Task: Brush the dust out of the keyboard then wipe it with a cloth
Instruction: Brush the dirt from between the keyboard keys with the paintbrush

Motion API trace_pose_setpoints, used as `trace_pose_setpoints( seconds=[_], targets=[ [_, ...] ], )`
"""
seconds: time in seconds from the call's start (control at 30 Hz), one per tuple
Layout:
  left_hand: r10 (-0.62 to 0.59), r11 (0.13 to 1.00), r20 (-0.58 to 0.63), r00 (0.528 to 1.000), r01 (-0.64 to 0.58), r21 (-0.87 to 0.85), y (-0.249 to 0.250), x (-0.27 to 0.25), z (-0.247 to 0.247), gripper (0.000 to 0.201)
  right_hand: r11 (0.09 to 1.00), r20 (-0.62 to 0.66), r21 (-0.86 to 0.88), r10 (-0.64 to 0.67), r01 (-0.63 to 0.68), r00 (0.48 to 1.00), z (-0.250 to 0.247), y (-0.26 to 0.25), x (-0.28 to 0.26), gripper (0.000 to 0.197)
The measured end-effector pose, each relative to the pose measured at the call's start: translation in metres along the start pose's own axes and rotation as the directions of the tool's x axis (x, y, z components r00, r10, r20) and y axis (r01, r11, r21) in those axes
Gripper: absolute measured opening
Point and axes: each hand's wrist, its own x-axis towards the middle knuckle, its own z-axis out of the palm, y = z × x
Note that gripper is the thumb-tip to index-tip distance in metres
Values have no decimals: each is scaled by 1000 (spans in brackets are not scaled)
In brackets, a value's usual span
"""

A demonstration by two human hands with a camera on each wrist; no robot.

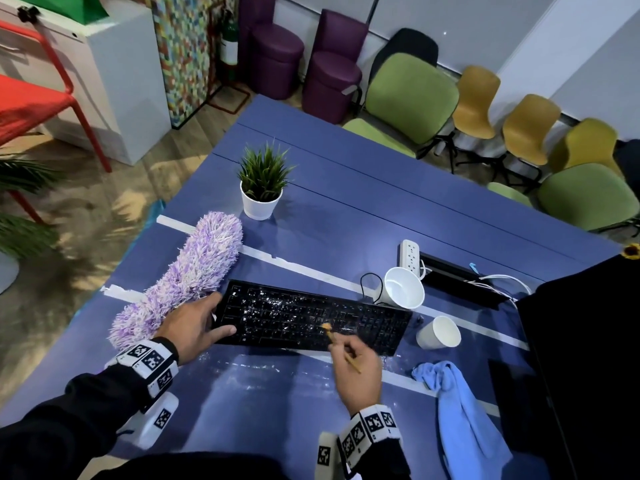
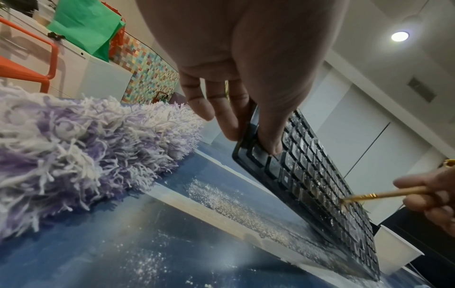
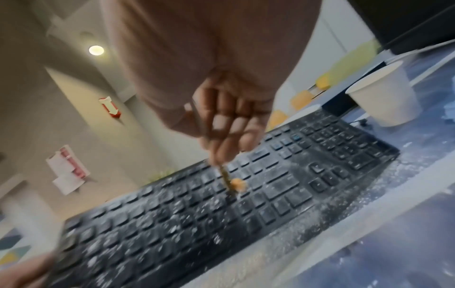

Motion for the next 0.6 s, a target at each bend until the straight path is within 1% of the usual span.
trace_pose_setpoints(
  seconds=[0.03,0.07,0.1,0.17,0.23,0.27,0.3,0.33,0.43,0.47,0.5,0.57,0.6],
  targets=[
    [-2,1000,0,1000,2,4,0,1,0,37,1000,76,17,-22,21,997,2,-1,-4,20],
    [-8,1000,-1,1000,8,1,0,1,0,37,999,109,28,-18,15,994,2,-1,-6,19],
    [-12,1000,1,1000,12,-1,-1,2,0,38,999,101,47,10,-15,995,1,1,-5,20],
    [-4,1000,2,1000,4,1,-3,3,1,38,996,4,50,74,-74,997,-5,6,0,23],
    [8,1000,5,1000,-7,-3,-3,2,0,35,994,-126,-53,90,-98,988,-13,12,5,26],
    [12,1000,7,1000,-12,-6,-4,2,0,35,987,-168,-114,93,-113,981,-16,12,6,25],
    [15,1000,9,1000,-14,-12,-4,1,0,36,982,-185,-152,82,-111,979,-18,11,6,22],
    [17,1000,11,1000,-17,-19,-5,1,1,38,983,-170,-160,67,-94,983,-19,10,6,19],
    [22,1000,8,1000,-22,-18,-8,0,2,51,997,-34,-79,-6,4,999,-20,6,1,18],
    [21,1000,4,1000,-21,-11,-8,0,2,53,997,-17,-70,-10,9,1000,-20,6,0,19],
    [17,1000,4,1000,-17,-2,-9,1,2,55,997,-44,-71,5,-8,999,-22,7,2,20],
    [11,1000,12,1000,-11,16,-9,1,2,56,990,-159,-113,65,-83,985,-26,12,8,21],
    [9,1000,14,1000,-9,19,-9,1,2,56,985,-168,-140,73,-97,983,-30,14,10,21]
  ],
)
